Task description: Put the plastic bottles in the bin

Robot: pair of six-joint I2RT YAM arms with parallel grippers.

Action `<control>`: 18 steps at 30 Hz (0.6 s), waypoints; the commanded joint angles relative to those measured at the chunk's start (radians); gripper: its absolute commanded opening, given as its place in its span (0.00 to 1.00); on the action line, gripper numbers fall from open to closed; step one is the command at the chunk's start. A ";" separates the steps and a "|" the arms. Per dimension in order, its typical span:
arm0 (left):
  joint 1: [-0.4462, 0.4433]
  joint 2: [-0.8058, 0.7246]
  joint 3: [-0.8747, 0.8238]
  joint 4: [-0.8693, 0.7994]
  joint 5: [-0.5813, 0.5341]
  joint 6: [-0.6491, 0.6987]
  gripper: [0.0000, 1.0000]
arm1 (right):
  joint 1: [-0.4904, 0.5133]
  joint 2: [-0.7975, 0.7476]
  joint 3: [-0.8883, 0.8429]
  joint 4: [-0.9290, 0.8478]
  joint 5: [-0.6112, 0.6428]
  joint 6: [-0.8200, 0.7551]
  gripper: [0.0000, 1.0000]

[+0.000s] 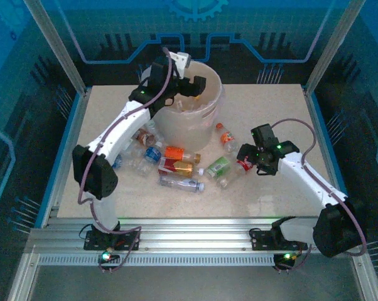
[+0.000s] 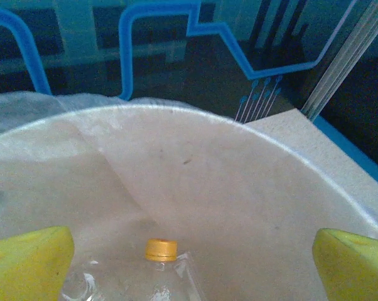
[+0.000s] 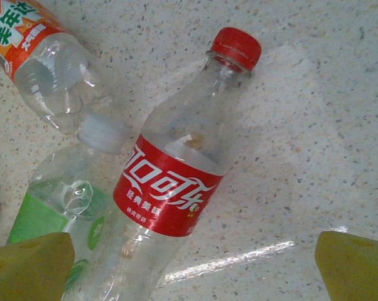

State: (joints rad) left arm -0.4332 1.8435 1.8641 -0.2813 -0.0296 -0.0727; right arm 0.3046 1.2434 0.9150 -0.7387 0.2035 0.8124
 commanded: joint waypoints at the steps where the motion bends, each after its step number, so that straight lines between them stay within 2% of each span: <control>1: 0.001 -0.141 -0.036 0.007 -0.012 -0.025 0.99 | -0.019 0.011 -0.016 0.037 -0.053 0.029 1.00; 9: 0.001 -0.371 -0.254 0.090 -0.068 -0.042 0.99 | -0.025 0.024 -0.023 0.047 -0.080 0.039 1.00; 18: 0.001 -0.623 -0.503 0.119 -0.199 -0.068 0.99 | -0.026 0.048 -0.030 0.074 -0.107 0.051 1.00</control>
State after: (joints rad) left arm -0.4332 1.2922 1.4097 -0.1890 -0.1509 -0.1146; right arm 0.2913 1.2743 0.8974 -0.6796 0.1169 0.8452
